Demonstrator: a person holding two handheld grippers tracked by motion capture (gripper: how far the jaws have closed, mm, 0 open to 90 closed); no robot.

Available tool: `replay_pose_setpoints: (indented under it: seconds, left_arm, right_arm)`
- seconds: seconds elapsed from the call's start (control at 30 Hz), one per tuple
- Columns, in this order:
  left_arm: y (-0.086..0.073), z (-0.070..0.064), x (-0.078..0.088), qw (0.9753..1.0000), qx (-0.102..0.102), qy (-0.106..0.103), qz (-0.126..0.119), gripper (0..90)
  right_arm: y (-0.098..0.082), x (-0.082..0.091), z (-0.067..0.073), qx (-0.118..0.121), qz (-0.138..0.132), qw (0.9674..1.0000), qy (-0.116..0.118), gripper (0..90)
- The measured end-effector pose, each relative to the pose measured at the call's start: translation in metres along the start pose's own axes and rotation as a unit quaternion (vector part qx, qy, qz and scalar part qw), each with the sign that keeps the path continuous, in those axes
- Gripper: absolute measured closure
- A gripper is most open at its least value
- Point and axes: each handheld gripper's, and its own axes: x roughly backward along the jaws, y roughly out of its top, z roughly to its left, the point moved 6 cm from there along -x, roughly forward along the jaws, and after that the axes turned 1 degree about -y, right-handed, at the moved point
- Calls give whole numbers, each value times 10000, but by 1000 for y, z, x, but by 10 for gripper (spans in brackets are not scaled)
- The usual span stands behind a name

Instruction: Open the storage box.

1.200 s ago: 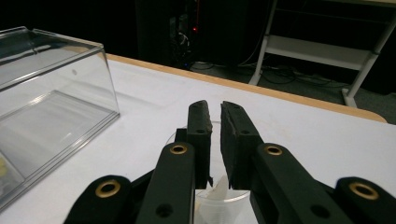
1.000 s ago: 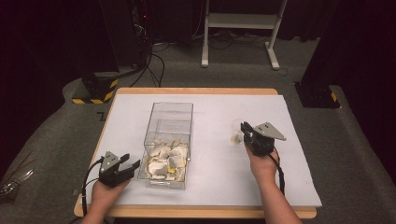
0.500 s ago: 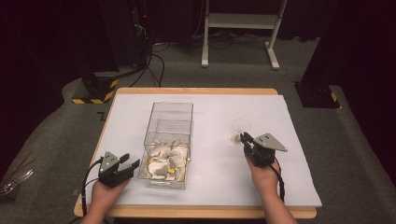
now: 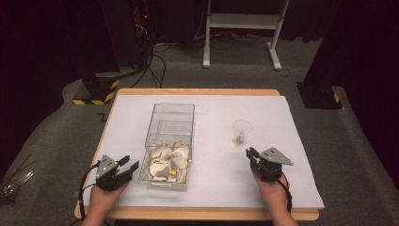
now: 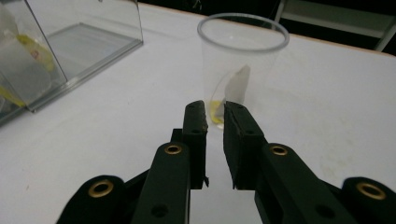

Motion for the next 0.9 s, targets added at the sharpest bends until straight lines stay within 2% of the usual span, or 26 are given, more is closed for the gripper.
replay_pose_setpoints:
  seconds: [0.07,0.33,0.43,0.53,0.67,0.8,0.9]
  left_arm:
    - [3,-1,5,10000,67,0,-60,507]
    - [13,-6,16,9997,119,-24,-190,522]
    - [14,-8,15,9999,9,13,-112,525]
    - [16,-11,17,9999,46,0,-140,525]
    - [18,-12,20,9998,66,84,-171,560]
    - [19,-14,21,9999,81,41,-59,570]
    - [21,-16,21,9998,194,13,-8,544]
  right_arm:
    - [-8,1,-1,58,92,9999,-17,783]
    - [-26,-3,-1,36,263,9996,-49,757]
    - [-33,-4,-2,78,377,9992,-72,755]
    - [-36,-5,-4,16,432,9991,-51,750]
    - [-39,-6,-5,-20,491,9988,-60,725]
    - [-40,-8,-5,-55,525,9986,-49,706]
    - [-40,-8,-7,-122,515,9986,-13,698]
